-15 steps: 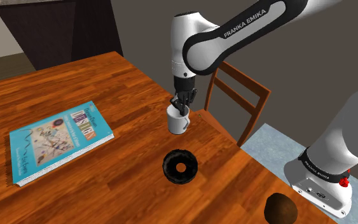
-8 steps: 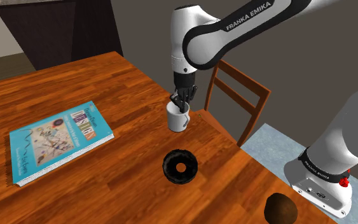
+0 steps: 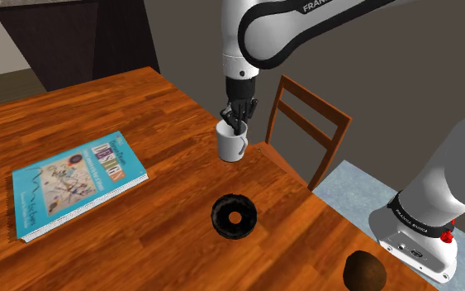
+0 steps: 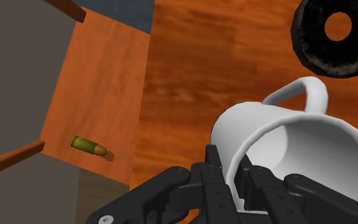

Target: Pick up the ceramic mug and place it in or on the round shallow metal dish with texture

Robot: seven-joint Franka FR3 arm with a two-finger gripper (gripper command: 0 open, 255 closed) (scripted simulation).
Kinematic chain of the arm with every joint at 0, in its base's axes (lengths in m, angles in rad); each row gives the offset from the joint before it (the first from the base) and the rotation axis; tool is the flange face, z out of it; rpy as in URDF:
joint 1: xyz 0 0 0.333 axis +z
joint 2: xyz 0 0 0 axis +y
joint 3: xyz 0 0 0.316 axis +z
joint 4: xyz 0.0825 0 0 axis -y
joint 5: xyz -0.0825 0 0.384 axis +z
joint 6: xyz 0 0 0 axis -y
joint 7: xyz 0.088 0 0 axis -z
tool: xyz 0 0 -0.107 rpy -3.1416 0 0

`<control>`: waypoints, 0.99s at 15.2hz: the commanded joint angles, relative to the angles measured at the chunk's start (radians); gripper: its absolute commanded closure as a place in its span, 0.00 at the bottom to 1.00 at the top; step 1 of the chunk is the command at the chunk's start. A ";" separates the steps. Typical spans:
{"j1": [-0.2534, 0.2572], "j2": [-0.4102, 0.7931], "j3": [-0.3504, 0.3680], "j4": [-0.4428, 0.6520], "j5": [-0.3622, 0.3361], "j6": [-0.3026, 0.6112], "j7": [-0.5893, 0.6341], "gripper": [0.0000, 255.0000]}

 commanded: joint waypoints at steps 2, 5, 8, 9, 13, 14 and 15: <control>0.000 -0.016 0.000 0.023 0.003 -0.038 0.002 1.00; -0.001 -0.030 -0.001 0.049 0.005 -0.078 0.003 1.00; -0.002 -0.042 -0.002 0.076 0.007 -0.117 0.004 1.00; -0.002 -0.045 -0.002 0.086 0.008 -0.130 0.004 1.00; 0.017 -0.091 0.017 0.070 0.024 -0.155 0.038 1.00; 0.027 -0.110 0.027 0.054 0.032 -0.155 0.054 1.00; 0.037 -0.128 0.037 0.039 0.041 -0.155 0.071 1.00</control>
